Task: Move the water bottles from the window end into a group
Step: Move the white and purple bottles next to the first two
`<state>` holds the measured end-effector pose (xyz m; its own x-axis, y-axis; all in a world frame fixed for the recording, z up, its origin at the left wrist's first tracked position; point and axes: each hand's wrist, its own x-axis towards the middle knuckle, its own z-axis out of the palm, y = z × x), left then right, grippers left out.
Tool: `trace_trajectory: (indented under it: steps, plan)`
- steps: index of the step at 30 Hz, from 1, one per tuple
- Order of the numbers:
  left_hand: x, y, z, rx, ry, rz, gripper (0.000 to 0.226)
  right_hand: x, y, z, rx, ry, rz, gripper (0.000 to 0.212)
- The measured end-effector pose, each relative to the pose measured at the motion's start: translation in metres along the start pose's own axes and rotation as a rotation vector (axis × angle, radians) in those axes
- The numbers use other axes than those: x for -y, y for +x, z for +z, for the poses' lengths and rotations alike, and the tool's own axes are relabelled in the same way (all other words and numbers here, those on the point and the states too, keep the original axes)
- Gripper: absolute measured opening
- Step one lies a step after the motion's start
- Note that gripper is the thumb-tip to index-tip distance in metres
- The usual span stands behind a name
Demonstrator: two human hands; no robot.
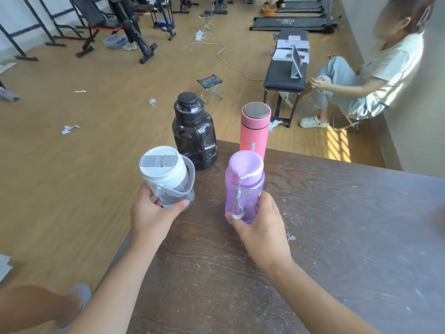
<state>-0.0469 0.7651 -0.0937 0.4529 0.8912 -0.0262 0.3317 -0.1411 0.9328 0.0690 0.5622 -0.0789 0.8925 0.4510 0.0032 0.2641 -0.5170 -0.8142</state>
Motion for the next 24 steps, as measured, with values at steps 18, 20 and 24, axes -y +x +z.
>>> trace_trajectory:
  steps: [18,20,24]
  plan:
    - [-0.054,-0.228,0.119,0.288,0.498,0.279,0.047,-0.099,-0.064,-0.170,0.150,-0.320,0.027,0.044]
    - [-0.072,-0.253,0.153,0.407,0.441,0.323,0.048,-0.128,-0.081,-0.214,0.102,-0.324,0.074,0.043]
    - [-0.103,-0.303,0.224,0.574,0.383,0.357,0.048,-0.188,-0.118,-0.300,0.012,-0.324,0.184,0.042]
